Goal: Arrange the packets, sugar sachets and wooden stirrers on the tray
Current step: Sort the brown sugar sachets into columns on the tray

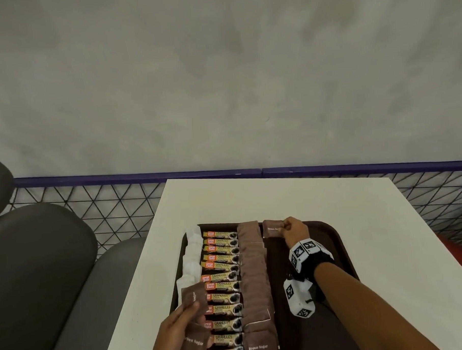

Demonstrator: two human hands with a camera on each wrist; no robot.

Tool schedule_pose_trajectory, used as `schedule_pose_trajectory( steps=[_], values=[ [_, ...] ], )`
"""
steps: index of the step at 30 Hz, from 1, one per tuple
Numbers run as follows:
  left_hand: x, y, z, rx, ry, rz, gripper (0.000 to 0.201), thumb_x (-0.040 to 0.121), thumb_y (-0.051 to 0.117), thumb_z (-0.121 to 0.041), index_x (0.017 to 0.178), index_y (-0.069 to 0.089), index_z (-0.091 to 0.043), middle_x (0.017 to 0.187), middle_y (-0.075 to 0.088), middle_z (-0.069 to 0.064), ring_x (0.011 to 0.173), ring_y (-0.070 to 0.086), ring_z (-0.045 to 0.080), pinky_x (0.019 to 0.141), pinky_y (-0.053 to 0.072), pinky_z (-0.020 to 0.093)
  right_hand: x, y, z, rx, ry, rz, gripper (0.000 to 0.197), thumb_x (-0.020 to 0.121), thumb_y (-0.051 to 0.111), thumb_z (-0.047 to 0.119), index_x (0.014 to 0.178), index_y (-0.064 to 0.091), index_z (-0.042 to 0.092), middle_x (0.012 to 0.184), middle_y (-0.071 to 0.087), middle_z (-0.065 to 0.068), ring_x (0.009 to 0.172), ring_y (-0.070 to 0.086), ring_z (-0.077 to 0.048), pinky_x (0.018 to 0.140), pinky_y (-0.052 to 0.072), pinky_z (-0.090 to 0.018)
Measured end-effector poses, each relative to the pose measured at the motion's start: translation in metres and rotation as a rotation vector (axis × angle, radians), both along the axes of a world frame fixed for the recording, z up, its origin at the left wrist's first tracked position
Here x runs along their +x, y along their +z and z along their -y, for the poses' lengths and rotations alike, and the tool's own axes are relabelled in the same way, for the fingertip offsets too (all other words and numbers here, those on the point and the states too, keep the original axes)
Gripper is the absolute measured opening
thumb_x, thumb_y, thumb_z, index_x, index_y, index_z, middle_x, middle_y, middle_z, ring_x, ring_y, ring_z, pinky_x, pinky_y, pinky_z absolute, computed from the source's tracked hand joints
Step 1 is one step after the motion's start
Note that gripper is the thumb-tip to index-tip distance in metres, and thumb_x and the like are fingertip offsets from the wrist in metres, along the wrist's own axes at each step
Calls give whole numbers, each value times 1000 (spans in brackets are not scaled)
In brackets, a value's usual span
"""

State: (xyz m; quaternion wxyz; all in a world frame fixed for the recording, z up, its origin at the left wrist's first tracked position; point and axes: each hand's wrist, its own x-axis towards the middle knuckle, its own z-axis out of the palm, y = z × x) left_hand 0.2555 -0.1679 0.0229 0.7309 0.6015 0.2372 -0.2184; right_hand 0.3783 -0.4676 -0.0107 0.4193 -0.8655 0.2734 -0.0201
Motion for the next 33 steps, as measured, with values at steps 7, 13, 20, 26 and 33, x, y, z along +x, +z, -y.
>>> schedule_pose_trajectory(
  steps=[7,13,20,26,33],
  values=[
    [0,-8,-6,42,12,16,16,84,63,-6,74,70,-16,71,71,20,80,62,39,73,49,36,6,-5,-3,-10,-73,12,14,84,59,1,77,51,10,83,55,-9,78,52,-23,70,43,-28],
    [-4,-2,-4,71,7,39,10,86,62,-7,90,71,-7,73,73,12,78,67,31,58,53,29,5,-6,-7,-6,-80,16,15,83,61,3,85,47,10,82,55,-9,76,52,-24,67,39,-28],
    [-10,11,4,56,-36,71,12,88,60,-7,95,69,-10,66,67,16,45,61,24,41,50,25,-18,9,-14,16,-29,147,21,84,62,9,101,50,8,94,51,-4,85,49,-18,74,36,-26],
    [-18,18,15,50,-46,112,21,85,64,-13,105,59,-14,97,67,17,67,61,24,54,52,30,-58,26,-42,227,151,227,10,86,59,10,92,52,13,83,55,2,83,54,-16,75,41,-21],
    [-23,26,31,73,-68,168,19,87,63,-16,106,63,-13,96,70,16,72,62,22,57,52,31,-101,48,-81,403,530,123,21,92,53,23,112,56,17,94,54,14,85,53,0,66,41,-9]
  ],
)
